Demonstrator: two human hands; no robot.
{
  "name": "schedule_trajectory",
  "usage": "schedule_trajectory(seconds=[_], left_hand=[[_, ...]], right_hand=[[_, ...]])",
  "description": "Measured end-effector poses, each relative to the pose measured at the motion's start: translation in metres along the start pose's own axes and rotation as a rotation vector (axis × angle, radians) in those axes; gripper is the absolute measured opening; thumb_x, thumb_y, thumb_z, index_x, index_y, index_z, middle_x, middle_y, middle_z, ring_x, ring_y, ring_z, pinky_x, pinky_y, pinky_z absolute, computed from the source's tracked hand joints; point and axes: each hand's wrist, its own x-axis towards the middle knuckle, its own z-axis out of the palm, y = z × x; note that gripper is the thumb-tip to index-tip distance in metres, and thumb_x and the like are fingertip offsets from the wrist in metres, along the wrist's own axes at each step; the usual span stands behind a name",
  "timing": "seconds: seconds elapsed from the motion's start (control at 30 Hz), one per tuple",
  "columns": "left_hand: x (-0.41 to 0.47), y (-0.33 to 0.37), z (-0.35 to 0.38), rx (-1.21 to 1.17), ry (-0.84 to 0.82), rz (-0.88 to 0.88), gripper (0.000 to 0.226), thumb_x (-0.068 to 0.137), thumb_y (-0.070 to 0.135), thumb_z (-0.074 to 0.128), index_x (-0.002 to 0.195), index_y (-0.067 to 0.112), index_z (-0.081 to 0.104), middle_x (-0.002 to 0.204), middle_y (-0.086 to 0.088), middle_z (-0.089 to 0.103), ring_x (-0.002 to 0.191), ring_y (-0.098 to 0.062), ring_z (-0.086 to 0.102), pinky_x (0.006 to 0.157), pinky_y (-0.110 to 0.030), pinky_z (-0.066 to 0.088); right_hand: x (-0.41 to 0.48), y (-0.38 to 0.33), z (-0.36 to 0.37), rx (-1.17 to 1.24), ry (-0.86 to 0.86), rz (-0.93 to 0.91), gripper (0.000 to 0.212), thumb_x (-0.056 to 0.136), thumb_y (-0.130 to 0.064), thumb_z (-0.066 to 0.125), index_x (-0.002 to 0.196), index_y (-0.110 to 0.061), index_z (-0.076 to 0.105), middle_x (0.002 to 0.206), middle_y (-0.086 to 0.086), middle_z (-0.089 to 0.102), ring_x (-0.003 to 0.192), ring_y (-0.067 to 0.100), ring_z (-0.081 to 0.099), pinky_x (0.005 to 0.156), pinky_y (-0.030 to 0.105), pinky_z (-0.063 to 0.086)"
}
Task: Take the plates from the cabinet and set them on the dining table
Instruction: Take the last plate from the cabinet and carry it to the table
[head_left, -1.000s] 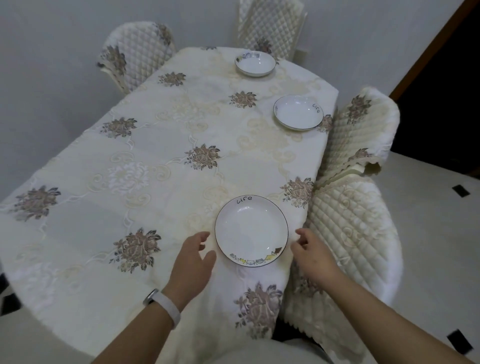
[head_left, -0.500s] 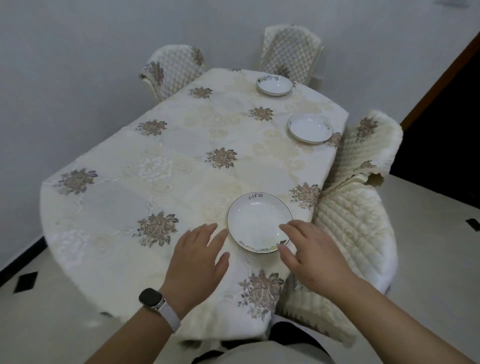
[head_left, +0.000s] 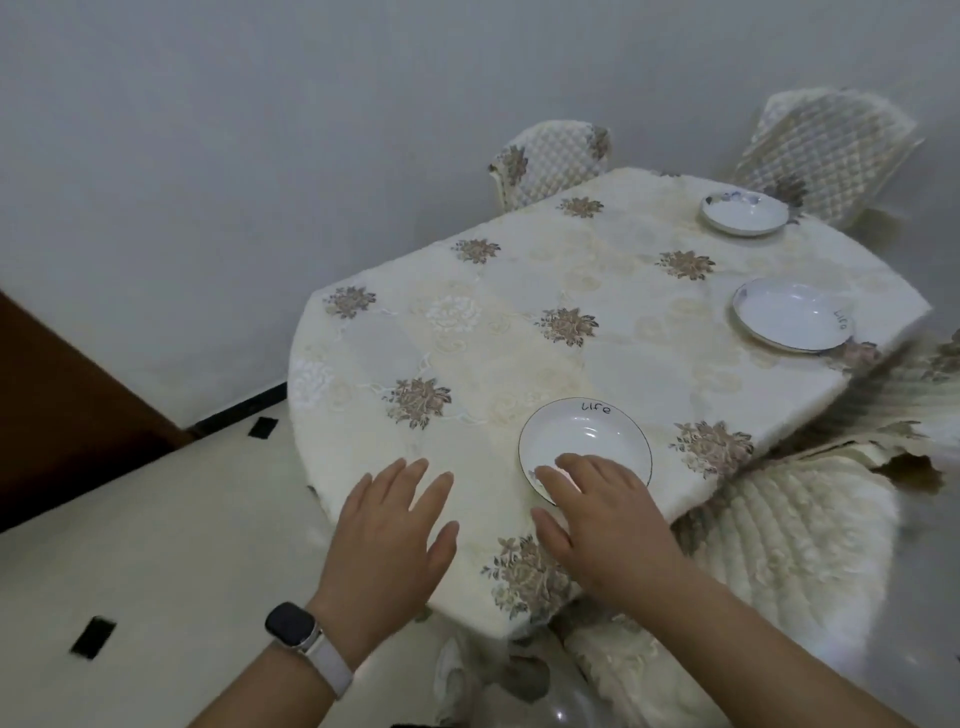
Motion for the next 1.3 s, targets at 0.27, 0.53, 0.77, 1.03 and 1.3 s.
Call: schedule_trajectory(seconds=[0.27,0.53,0.77,1.03,1.3], left_hand=[[-0.086,0.016,-0.036,0.109,0.069,-0.319,0.048,0.091,0.046,0.042,0.126,0.018,0.061,0.127,-0.010,0.062,0.120,-0.031,0.056,0.101,-0.047,0.042],[-0.201,0.022,-0.066,0.197,0.135,-0.620,0.043,0.090,0.042,0.048,0.119,0.016,0.065,0.120,-0.009,0.065,0.113,-0.031,0.058,0.096,-0.045,0.045],[-0.305,0.047,-0.083,0.242,0.138,-0.837,0.044,0.091,0.043,0.048,0.122,0.017,0.063,0.124,-0.009,0.063,0.117,-0.032,0.057,0.100,-0.047,0.044],[-0.464,0.107,-0.098,0.315,0.106,-0.985,0.043,0.089,0.040,0.050,0.121,0.015,0.065,0.123,-0.011,0.065,0.117,-0.032,0.057,0.099,-0.049,0.045],[-0.625,0.218,-0.110,0.304,0.139,-1.283,0.044,0.091,0.042,0.050,0.122,0.014,0.064,0.124,-0.011,0.064,0.117,-0.033,0.057,0.100,-0.049,0.045]], right_hand=[[-0.011,-0.034,0.000,0.105,-0.041,-0.320,0.042,0.088,-0.042,0.045,0.112,-0.015,0.068,0.109,0.009,0.069,0.096,0.030,0.064,0.084,0.042,0.053],[-0.022,-0.103,-0.012,0.179,-0.036,-0.670,0.043,0.090,-0.042,0.044,0.112,-0.015,0.069,0.108,0.009,0.068,0.095,0.030,0.063,0.086,0.042,0.050],[-0.075,-0.172,-0.020,0.194,-0.122,-0.917,0.045,0.090,-0.046,0.042,0.118,-0.019,0.064,0.113,0.004,0.066,0.103,0.027,0.062,0.093,0.043,0.048],[-0.200,-0.244,-0.033,0.190,-0.179,-1.123,0.045,0.088,-0.046,0.042,0.114,-0.017,0.066,0.112,0.007,0.067,0.102,0.029,0.063,0.092,0.042,0.049],[-0.349,-0.307,-0.058,0.260,-0.190,-1.384,0.046,0.089,-0.045,0.043,0.117,-0.017,0.066,0.114,0.007,0.067,0.103,0.030,0.063,0.091,0.041,0.050]])
